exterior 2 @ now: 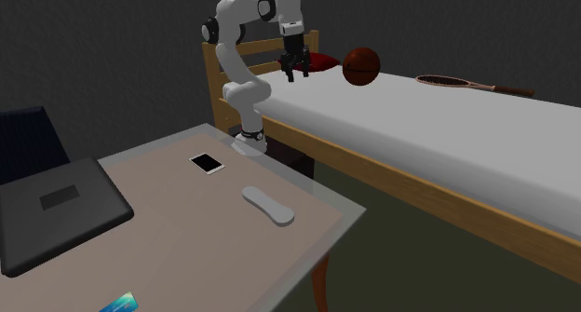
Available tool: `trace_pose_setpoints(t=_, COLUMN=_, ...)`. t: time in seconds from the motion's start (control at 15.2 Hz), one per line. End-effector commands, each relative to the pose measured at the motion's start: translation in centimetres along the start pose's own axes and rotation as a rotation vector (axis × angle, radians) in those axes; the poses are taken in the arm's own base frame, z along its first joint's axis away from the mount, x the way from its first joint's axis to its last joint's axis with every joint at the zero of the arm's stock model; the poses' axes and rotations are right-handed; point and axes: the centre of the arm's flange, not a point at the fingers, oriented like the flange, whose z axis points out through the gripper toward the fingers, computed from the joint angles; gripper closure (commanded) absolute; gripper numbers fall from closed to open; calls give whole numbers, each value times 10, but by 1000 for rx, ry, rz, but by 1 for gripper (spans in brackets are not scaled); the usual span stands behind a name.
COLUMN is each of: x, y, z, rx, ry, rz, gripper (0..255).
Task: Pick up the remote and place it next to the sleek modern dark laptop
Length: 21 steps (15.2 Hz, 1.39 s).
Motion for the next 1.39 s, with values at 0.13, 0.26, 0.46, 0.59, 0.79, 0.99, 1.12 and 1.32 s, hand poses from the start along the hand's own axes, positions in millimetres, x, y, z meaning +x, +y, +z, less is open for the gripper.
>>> trace_pose_setpoints(t=0.13, x=10, y=20, z=15, rx=0, ry=-10, rz=5, gripper=0)
trace_pose_setpoints(t=0.26, x=19, y=40, z=30, rx=-1, ry=-19, rz=10, gripper=0)
trace_pose_setpoints(t=0.46, x=33, y=70, z=53, rx=-2, ry=-34, rz=17, gripper=0)
trace_pose_setpoints(t=0.59, x=42, y=90, z=69, rx=-2, ry=-43, rz=21, gripper=0)
trace_pose_setpoints(t=0.79, x=54, y=121, z=92, rx=-3, ry=-58, rz=29, gripper=0)
trace_pose_setpoints(t=0.99, x=67, y=151, z=115, rx=-3, ry=-72, rz=36, gripper=0)
trace_pose_setpoints(t=1.12, x=75, y=171, z=131, rx=-4, ry=-82, rz=40, gripper=0)
trace_pose_setpoints(t=1.32, x=86, y=202, z=155, rx=-4, ry=-96, rz=48, gripper=0)
